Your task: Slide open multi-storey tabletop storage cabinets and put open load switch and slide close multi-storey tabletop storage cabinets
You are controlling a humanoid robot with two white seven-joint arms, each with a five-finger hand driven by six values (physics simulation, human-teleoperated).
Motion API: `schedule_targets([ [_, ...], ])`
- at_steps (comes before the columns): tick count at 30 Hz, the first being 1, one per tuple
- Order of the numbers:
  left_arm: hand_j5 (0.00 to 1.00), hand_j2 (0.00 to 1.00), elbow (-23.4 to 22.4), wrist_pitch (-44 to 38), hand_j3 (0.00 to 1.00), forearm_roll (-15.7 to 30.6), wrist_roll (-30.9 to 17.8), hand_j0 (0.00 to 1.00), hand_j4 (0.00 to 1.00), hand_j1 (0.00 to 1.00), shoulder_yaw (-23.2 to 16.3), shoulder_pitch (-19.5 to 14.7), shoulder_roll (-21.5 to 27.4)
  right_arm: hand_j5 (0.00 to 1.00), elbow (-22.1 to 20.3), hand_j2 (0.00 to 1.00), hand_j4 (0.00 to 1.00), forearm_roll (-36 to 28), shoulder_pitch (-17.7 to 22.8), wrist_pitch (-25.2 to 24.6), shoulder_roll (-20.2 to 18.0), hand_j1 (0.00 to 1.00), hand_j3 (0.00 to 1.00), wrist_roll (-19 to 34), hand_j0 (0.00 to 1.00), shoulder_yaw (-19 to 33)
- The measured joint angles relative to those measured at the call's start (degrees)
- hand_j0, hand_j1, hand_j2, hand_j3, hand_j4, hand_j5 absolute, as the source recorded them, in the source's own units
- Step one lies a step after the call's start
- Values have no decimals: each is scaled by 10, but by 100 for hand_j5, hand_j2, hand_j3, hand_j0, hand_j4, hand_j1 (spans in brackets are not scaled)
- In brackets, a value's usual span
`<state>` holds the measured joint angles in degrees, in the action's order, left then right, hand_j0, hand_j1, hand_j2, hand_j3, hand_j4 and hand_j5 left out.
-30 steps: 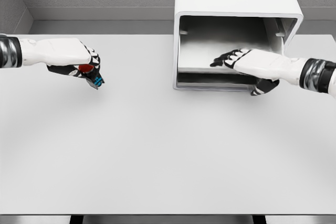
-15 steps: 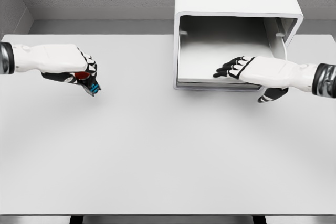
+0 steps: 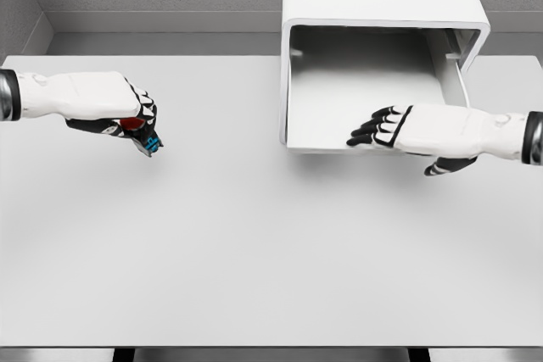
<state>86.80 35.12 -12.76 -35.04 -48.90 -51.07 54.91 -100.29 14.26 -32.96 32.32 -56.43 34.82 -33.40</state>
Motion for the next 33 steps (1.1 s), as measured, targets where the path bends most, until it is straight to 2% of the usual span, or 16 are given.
schedule_targets([
  [4, 38, 38, 15, 0, 38, 5, 0, 38, 38, 38, -1, 7, 15, 100, -2, 100, 100, -24, 2, 17, -4, 100, 100, 2, 100, 7],
  [8, 38, 38, 20, 0, 38, 8, 0, 38, 38, 38, 0, 7, 20, 100, -3, 100, 100, -43, 17, 15, -8, 100, 100, 1, 100, 11],
  [29, 38, 38, 42, 1, 38, 20, 0, 38, 38, 38, -1, 8, 22, 100, -4, 100, 100, -88, 61, 28, -37, 100, 100, 2, 100, 56],
  [33, 38, 38, 56, 0, 38, 30, 0, 38, 38, 38, -1, -4, 22, 100, -5, 100, 100, -88, 78, 28, -42, 100, 100, 2, 100, 68],
])
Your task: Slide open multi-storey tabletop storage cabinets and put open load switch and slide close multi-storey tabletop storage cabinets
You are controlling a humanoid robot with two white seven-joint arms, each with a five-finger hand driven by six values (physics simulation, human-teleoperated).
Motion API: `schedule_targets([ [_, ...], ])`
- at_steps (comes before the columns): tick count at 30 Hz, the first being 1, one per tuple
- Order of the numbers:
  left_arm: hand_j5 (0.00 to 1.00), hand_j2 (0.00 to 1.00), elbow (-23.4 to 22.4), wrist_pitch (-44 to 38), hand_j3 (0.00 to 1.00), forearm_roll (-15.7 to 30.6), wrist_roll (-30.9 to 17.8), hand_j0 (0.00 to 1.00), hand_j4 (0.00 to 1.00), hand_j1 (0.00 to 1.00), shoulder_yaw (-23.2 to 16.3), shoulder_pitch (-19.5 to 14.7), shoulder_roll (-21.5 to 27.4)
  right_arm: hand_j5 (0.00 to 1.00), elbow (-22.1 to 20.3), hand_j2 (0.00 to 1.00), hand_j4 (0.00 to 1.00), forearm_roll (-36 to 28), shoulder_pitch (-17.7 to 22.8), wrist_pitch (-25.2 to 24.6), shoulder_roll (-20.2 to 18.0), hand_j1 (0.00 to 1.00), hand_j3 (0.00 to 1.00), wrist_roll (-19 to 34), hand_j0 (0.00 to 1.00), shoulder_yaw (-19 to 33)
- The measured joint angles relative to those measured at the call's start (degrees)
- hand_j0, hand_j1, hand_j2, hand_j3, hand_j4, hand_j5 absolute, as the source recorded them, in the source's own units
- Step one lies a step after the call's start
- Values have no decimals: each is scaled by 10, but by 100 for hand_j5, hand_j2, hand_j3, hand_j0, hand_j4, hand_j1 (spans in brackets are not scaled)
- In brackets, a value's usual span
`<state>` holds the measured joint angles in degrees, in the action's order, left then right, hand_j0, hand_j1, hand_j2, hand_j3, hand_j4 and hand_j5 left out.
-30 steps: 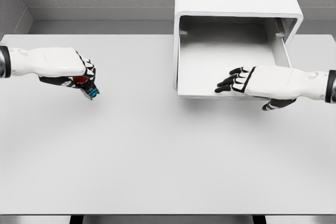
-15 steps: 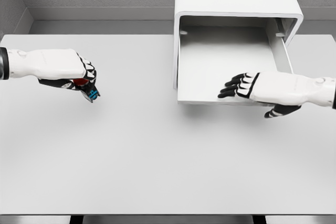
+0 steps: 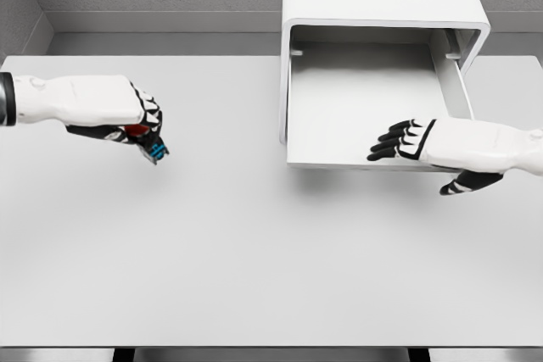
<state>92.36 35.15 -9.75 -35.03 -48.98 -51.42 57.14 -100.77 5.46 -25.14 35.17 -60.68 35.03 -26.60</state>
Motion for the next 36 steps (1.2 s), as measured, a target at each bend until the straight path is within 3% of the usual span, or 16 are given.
schedule_targets([
  [12, 38, 38, 35, 0, 38, 38, 0, 38, 38, 38, 1, -55, -29, 100, -1, 100, 100, -1, 14, 0, -13, 100, 100, 0, 100, 17],
  [14, 38, 38, 36, 0, 38, 41, 0, 38, 38, 38, 1, -60, -42, 100, -2, 100, 100, -12, 51, -4, -19, 100, 100, 0, 100, 39],
  [22, 38, 38, 38, 0, 38, 44, 0, 38, 38, 38, 1, -78, -83, 100, -1, 100, 100, -2, 54, 0, -26, 100, 100, 0, 100, 80],
  [36, 38, 38, 44, 0, 38, 58, 0, 38, 38, 38, 1, -85, -86, 100, -1, 100, 100, -33, 139, 0, -42, 100, 100, 0, 100, 198],
])
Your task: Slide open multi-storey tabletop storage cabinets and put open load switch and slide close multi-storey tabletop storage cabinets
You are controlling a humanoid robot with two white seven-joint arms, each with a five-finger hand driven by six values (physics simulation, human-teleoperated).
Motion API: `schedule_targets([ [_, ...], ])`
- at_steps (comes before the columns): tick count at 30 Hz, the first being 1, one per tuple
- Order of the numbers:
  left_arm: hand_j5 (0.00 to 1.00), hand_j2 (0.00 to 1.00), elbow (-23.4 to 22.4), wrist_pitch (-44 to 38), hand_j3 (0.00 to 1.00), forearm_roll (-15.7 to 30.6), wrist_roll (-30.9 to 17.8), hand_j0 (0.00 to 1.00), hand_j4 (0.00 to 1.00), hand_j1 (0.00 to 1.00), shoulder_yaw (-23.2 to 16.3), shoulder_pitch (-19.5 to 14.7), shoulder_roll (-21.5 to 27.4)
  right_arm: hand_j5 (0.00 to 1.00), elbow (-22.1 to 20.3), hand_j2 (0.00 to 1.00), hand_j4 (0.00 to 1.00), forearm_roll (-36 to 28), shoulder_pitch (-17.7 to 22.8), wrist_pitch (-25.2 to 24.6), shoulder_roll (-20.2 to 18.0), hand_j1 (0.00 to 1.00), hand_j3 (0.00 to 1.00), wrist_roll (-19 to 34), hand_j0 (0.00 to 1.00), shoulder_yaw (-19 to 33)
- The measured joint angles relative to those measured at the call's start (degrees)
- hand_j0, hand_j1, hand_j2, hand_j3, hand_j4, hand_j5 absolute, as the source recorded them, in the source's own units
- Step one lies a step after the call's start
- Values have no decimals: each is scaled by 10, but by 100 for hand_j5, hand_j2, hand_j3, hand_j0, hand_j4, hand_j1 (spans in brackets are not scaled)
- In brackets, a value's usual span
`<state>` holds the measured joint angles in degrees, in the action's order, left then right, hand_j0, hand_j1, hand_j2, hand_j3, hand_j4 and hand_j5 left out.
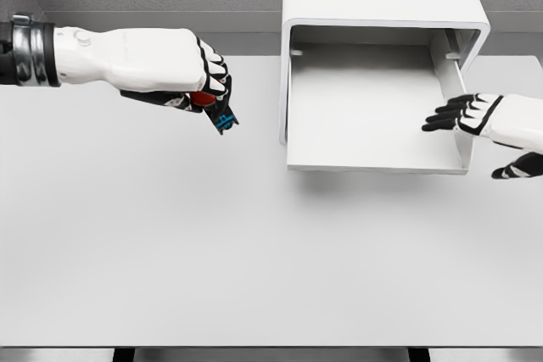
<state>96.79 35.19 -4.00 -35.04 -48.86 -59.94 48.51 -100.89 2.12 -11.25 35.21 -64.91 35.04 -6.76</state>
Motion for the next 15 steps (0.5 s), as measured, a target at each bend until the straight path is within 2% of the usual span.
schedule_targets([
  [5, 38, 38, 8, 0, 38, 6, 0, 38, 38, 38, 0, -22, -8, 100, 0, 100, 100, -13, 40, 0, -7, 100, 100, 0, 100, 61],
  [7, 38, 38, 8, 0, 38, 7, 0, 38, 38, 38, -1, -31, -20, 100, 0, 100, 100, -20, 94, -2, -8, 100, 100, 0, 100, 98],
  [10, 38, 38, 7, 0, 38, 4, 0, 38, 38, 38, -1, -43, -44, 100, 0, 100, 100, -40, 194, -1, -8, 100, 100, 0, 100, 185],
  [13, 38, 38, 6, 0, 38, -1, 0, 38, 38, 38, -1, -64, -70, 100, 0, 100, 100, -52, 252, 0, -4, 100, 100, 0, 100, 271],
  [15, 38, 38, 5, 0, 38, -5, 0, 38, 38, 38, -2, -72, -92, 100, 0, 100, 100, -57, 310, 0, 4, 100, 100, 0, 100, 317],
])
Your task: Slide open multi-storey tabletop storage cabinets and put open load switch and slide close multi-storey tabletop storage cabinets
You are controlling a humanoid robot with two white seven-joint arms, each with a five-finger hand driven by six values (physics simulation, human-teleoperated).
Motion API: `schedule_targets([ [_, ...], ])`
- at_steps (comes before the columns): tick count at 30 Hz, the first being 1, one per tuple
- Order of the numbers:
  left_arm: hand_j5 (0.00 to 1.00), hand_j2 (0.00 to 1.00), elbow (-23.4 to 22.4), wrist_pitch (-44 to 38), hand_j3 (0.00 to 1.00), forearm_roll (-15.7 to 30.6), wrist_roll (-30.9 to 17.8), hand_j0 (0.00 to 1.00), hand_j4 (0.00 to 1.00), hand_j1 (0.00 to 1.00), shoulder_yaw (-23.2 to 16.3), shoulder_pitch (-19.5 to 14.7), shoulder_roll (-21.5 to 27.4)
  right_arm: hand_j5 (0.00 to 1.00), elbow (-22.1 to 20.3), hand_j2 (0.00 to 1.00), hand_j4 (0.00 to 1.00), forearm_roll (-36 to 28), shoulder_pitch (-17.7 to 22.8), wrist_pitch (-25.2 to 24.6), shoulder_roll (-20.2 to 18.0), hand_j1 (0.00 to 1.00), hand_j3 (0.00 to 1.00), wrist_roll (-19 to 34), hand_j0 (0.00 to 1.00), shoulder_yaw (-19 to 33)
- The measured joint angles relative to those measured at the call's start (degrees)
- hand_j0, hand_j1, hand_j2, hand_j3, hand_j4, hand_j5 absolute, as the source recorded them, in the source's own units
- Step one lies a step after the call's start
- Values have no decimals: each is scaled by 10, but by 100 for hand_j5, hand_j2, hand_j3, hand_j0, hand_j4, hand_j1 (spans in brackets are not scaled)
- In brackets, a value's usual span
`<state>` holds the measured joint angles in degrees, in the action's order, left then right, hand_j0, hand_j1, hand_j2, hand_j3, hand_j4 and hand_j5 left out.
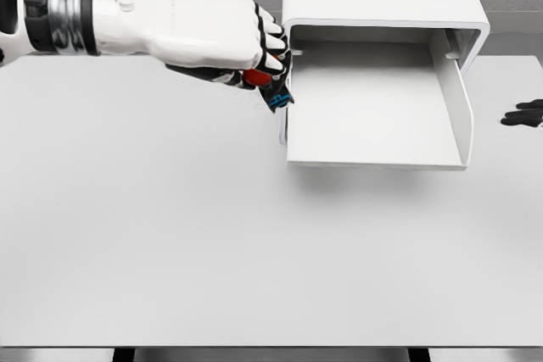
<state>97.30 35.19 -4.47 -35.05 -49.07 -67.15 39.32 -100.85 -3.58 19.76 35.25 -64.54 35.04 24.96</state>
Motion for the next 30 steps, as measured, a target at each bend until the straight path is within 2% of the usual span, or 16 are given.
schedule_targets([
  [6, 38, 38, -1, 0, 38, -10, 0, 38, 38, 38, -2, -7, -39, 99, 0, 99, 99, -5, 171, 0, 39, 99, 99, 0, 99, 127],
  [9, 38, 38, -1, 0, 38, -14, 0, 38, 38, 38, -3, -7, -47, 81, 1, 81, 81, -6, 218, 0, 56, 81, 81, 0, 81, 156],
  [11, 38, 38, -2, 0, 38, -15, 0, 38, 38, 38, -3, -7, -50, 63, 1, 63, 63, -6, 244, -1, 64, 63, 63, 0, 63, 161],
  [12, 38, 38, -2, 0, 38, -15, 0, 38, 38, 38, -3, -7, -51, 51, 1, 51, 51, -6, 244, -1, 66, 51, 51, 0, 51, 158],
  [13, 38, 38, -2, 0, 38, -17, 0, 38, 38, 38, -3, -8, -53, 47, 1, 47, 47, -6, 244, -1, 68, 47, 47, 0, 47, 153],
  [18, 38, 38, -8, 0, 38, -53, 0, 38, 38, 38, -12, -10, -85, 49, 1, 49, 49, -1, 231, -1, 66, 49, 49, 0, 49, 96],
  [22, 39, 39, -42, 0, 39, -77, 0, 39, 39, 39, -16, -12, -114, 49, 1, 49, 49, 1, 183, -1, 51, 49, 49, 0, 49, 40],
  [24, 39, 39, -61, 0, 39, -84, 0, 39, 39, 39, -18, -18, -125, 49, 1, 49, 49, 1, 139, -2, 43, 49, 49, 0, 49, 2],
  [27, 41, 41, -89, 0, 41, -100, 0, 41, 41, 41, -19, -19, -145, 50, 1, 50, 50, 4, 132, -1, 26, 50, 50, 0, 50, -43],
  [30, 42, 42, -103, 0, 42, -109, 0, 42, 42, 42, -20, -19, -158, 54, 0, 54, 54, 5, 106, -1, 18, 54, 54, 0, 54, -61],
])
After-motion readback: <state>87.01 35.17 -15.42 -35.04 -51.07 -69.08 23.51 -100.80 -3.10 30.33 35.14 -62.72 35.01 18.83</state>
